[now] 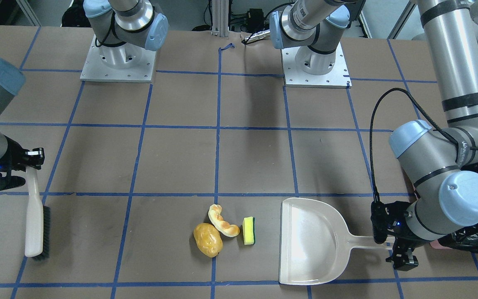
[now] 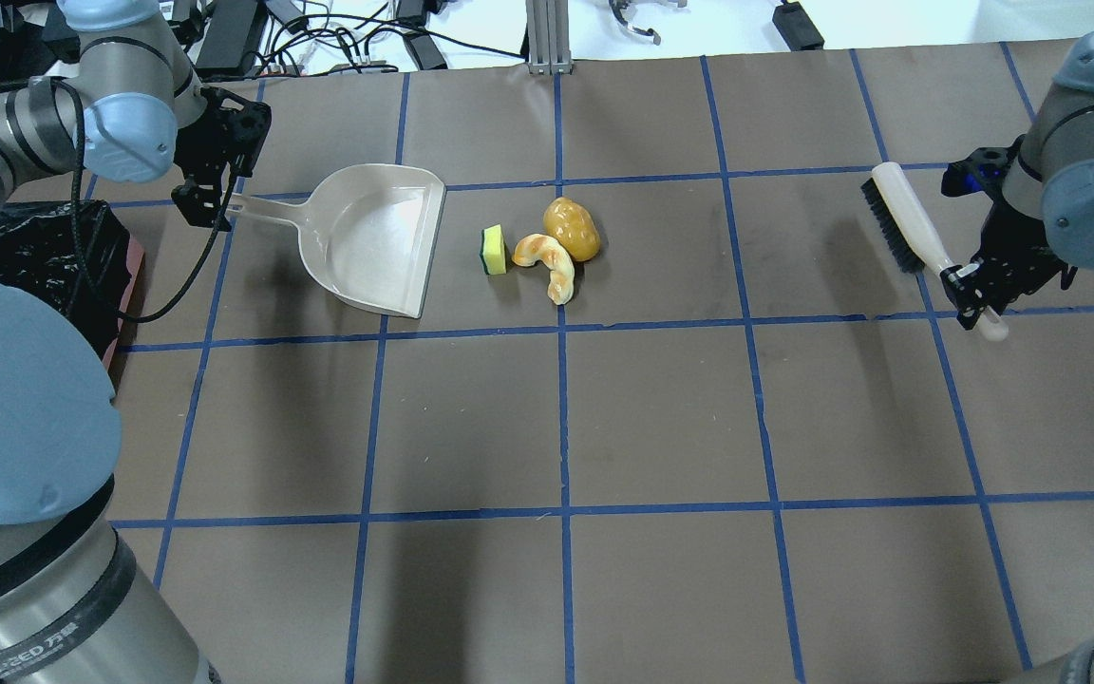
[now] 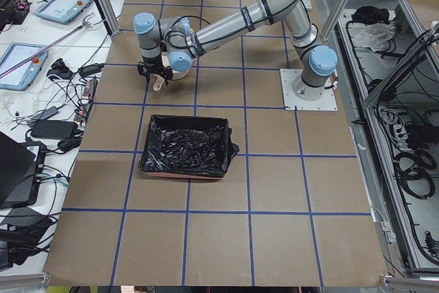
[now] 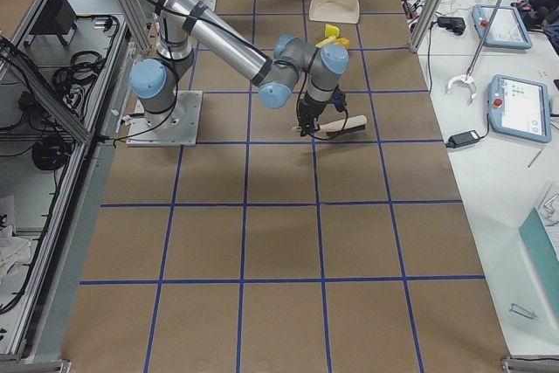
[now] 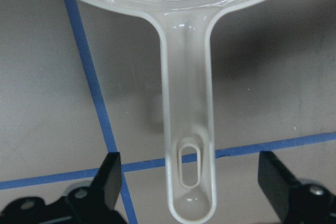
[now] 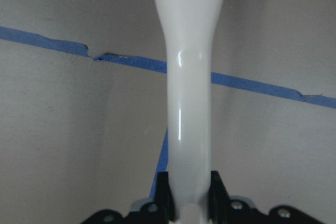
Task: Sweep and dump trash into bin
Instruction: 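Lift the white brush with the right gripper and carry it toward the toys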
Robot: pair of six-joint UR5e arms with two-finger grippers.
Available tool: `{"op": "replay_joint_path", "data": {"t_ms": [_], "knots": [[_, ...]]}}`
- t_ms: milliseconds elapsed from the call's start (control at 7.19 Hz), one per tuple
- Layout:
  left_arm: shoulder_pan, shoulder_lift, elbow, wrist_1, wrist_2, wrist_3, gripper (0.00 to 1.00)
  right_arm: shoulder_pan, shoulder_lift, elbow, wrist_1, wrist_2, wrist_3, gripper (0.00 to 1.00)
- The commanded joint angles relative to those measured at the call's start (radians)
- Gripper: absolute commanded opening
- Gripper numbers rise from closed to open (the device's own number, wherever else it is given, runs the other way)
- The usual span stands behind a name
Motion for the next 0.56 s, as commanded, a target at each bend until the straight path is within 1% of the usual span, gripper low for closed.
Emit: {"op": "replay_joint_path", "data": {"t_ms": [0, 139, 278, 417], "knots": [[0.001, -0.009, 0.001, -0.002, 0.006, -0.043, 1.00, 0.125, -0.024, 0.000, 0.046, 0.001, 0.224, 0.04], [0.001, -0.013, 0.001, -0.002, 0.004, -0.054, 0.98, 0.196, -0.025, 0.000, 0.050, 0.000, 0.320, 0.04], [0.001, -0.023, 0.001, 0.000, 0.003, -0.056, 0.93, 0.266, -0.021, 0.000, 0.049, 0.007, 0.440, 0.04], [0.001, -0.023, 0.001, 0.001, 0.001, -0.050, 0.66, 0.352, -0.016, -0.002, 0.044, 0.010, 0.587, 0.04]]}}
